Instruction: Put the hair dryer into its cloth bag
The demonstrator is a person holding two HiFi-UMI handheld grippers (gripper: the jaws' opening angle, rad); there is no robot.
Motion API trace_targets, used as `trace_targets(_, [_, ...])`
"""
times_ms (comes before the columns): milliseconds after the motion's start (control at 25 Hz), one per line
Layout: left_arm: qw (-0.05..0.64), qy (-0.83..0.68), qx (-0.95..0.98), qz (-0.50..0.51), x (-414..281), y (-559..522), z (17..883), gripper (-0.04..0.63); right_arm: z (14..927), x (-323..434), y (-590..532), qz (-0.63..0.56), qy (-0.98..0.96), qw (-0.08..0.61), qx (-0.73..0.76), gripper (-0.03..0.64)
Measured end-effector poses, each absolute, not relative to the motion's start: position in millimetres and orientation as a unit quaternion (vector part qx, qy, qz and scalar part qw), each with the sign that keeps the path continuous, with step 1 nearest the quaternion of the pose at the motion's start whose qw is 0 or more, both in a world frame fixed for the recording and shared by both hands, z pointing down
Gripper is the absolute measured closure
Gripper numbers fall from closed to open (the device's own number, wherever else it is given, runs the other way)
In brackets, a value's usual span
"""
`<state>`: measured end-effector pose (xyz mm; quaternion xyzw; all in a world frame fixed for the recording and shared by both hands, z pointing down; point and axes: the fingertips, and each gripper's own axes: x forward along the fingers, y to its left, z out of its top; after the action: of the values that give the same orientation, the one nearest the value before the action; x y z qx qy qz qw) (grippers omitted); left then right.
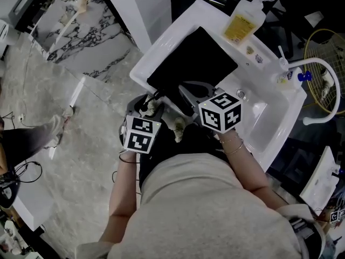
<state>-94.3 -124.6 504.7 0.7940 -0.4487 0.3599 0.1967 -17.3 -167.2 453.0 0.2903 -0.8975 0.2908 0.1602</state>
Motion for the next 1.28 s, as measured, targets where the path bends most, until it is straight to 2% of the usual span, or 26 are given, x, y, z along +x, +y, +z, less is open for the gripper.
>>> trace_targets(80, [0.187,-0.444,0.796,0.365,-93,-127,506,0.357,453,-17,-168,0.291,-0.897,0.159,0.292,0.609])
trace_targets(240, [0.183,-0.445,0.792,0.376,-94,-129,506,0.486,453,-17,-169,0.291,-0.897,0.158,0.294,0.609])
trace_targets(1280, [0.173,-0.412,0.811,0.377,-71,-164,493,0.514,450,-27,-171,0.294,-0.902,0.153,0.277,0.609])
